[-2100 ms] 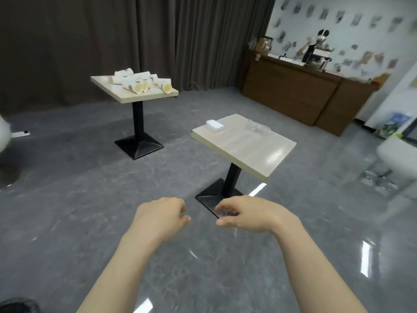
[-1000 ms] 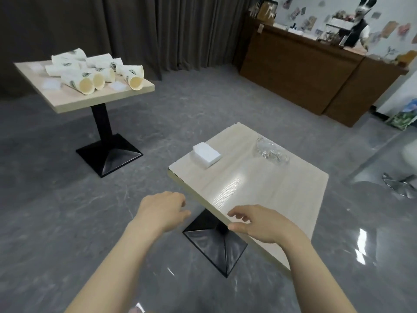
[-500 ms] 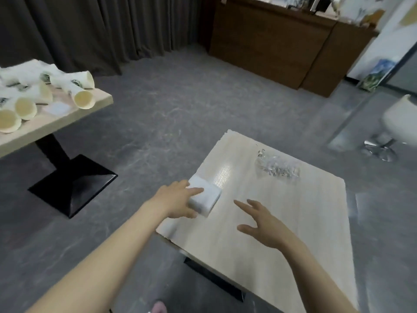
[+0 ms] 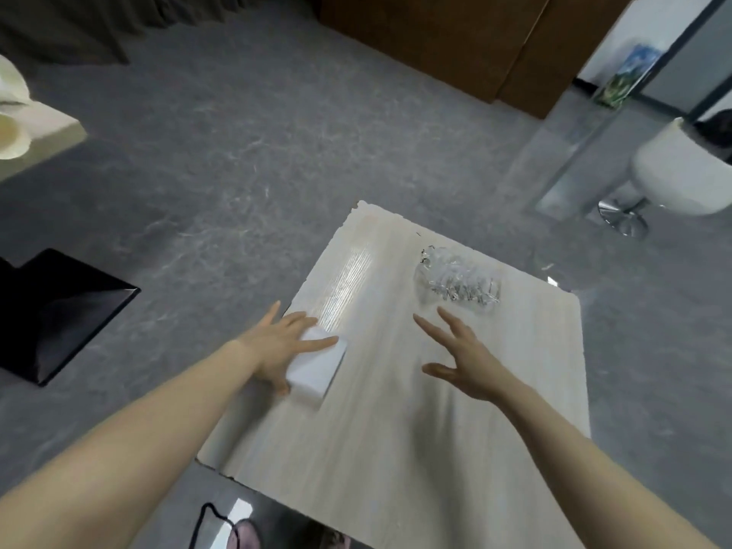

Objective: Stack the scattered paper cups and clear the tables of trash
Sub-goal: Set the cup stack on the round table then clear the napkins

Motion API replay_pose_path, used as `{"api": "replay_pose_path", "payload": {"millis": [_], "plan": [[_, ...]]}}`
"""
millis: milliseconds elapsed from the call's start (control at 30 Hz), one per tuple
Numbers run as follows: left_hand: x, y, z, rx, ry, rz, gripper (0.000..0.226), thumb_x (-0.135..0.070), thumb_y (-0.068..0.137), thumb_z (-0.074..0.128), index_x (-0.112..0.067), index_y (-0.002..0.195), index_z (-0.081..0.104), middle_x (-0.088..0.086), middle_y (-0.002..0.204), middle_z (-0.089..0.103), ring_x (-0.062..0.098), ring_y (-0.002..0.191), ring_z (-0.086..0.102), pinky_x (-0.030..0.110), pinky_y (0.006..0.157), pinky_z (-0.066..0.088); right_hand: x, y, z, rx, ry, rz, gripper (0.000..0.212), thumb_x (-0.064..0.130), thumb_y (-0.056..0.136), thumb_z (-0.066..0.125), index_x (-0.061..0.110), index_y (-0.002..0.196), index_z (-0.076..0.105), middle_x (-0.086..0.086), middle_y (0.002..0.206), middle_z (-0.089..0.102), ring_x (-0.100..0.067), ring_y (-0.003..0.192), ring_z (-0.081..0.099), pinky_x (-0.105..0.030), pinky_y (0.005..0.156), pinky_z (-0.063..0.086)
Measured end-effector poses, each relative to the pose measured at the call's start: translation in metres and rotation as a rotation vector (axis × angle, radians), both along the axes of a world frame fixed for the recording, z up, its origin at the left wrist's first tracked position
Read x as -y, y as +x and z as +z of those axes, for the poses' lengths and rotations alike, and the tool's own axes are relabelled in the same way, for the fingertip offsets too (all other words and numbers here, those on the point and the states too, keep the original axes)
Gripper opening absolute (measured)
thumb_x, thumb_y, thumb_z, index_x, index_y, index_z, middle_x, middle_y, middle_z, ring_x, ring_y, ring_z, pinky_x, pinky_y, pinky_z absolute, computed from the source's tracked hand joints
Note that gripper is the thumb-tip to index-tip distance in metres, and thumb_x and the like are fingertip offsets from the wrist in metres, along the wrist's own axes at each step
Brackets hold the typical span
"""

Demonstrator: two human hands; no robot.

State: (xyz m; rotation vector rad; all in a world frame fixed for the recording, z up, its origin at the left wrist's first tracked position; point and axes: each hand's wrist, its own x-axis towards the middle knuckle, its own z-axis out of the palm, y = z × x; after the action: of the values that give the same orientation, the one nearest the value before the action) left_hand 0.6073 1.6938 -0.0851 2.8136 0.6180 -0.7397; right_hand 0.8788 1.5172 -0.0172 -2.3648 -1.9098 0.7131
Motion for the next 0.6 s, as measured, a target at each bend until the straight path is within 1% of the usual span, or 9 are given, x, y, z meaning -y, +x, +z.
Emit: {"api": "replay_pose_path", "payload": {"millis": [100,167,233,267,400,467,533,567,600], "plan": [[0.003,0.006,-0.007,0.116,-0.064,0.141,0.102,-0.063,0.071,0.067,-0.054,0.146,-0.001,0.005,0.155,0.011,0.018,0.145,0.001,0.051,0.114,-0.011,-0.025,0.04,-0.003,0.093,0.02,-0.009,0.081,0.04,0.089,0.062,0.04,0.149,0.007,-0.008,0.161,-0.004,-0.027,0.148,0.003,-0.043,0.118,0.016],[0.006,0.012,-0.006,0.202,-0.08,0.277,0.096,-0.071,0.071,0.061,-0.056,0.145,0.002,0.003,0.149,0.019,0.019,0.14,0.013,0.044,0.116,0.003,-0.044,0.067,-0.006,0.185,-0.023,-0.006,0.083,0.043,0.089,0.061,0.039,0.15,0.004,-0.008,0.16,-0.011,-0.03,0.148,-0.004,-0.053,0.117,0.013],[0.009,0.019,0.0,0.283,-0.072,0.4,0.094,-0.076,0.07,0.058,-0.057,0.145,0.005,0.001,0.142,0.025,0.021,0.133,0.022,0.037,0.11,0.021,-0.064,0.091,-0.011,0.235,-0.094,-0.006,0.084,0.045,0.089,0.06,0.041,0.15,0.002,-0.008,0.159,-0.02,-0.032,0.147,-0.011,-0.059,0.115,0.011],[0.01,0.023,0.004,0.322,-0.076,0.466,0.093,-0.077,0.069,0.058,-0.057,0.144,0.006,0.0,0.14,0.026,0.02,0.131,0.024,0.036,0.107,0.024,-0.074,0.1,-0.015,0.23,-0.127,-0.016,0.083,0.044,0.09,0.06,0.042,0.149,0.002,-0.007,0.158,-0.024,-0.032,0.146,-0.013,-0.06,0.114,0.01],[0.015,0.029,0.02,0.454,-0.086,0.722,0.091,-0.076,0.069,0.058,-0.06,0.143,0.008,-0.004,0.134,0.028,0.017,0.126,0.024,0.037,0.103,0.028,-0.107,0.123,-0.036,0.123,-0.168,-0.057,0.075,0.038,0.093,0.058,0.039,0.15,0.01,-0.009,0.155,-0.031,-0.035,0.146,-0.015,-0.055,0.117,0.01],[0.022,0.026,0.024,0.498,-0.074,0.812,0.089,-0.077,0.068,0.057,-0.061,0.141,0.009,-0.007,0.131,0.028,0.015,0.124,0.025,0.037,0.1,0.029,-0.118,0.127,-0.05,-0.038,-0.142,-0.128,0.069,0.031,0.093,0.059,0.036,0.149,0.02,-0.009,0.155,-0.03,-0.033,0.146,-0.013,-0.05,0.118,0.011],[0.029,0.02,0.025,0.498,-0.06,0.863,0.088,-0.079,0.068,0.055,-0.063,0.14,0.008,-0.008,0.131,0.028,0.014,0.123,0.025,0.036,0.099,0.029,-0.124,0.13,-0.066,-0.177,-0.156,-0.189,0.063,0.026,0.093,0.06,0.035,0.147,0.028,-0.009,0.155,-0.028,-0.032,0.148,-0.004,-0.047,0.118,0.015],[0.032,0.017,0.026,0.49,-0.05,0.878,0.088,-0.079,0.067,0.055,-0.064,0.14,0.008,-0.008,0.131,0.028,0.014,0.123,0.025,0.036,0.099,0.029,-0.125,0.131,-0.075,-0.18,-0.19,-0.182,0.06,0.028,0.094,0.058,0.035,0.147,0.03,-0.01,0.156,-0.025,-0.033,0.147,0.001,-0.047,0.118,0.015],[0.036,0.014,0.026,0.483,-0.043,0.892,0.088,-0.08,0.067,0.054,-0.064,0.14,0.008,-0.008,0.132,0.028,0.014,0.124,0.025,0.035,0.099,0.029,-0.123,0.131,-0.084,-0.14,-0.231,-0.154,0.056,0.033,0.095,0.055,0.038,0.146,0.031,-0.01,0.157,-0.021,-0.034,0.147,0.001,-0.047,0.119,0.012]]}}
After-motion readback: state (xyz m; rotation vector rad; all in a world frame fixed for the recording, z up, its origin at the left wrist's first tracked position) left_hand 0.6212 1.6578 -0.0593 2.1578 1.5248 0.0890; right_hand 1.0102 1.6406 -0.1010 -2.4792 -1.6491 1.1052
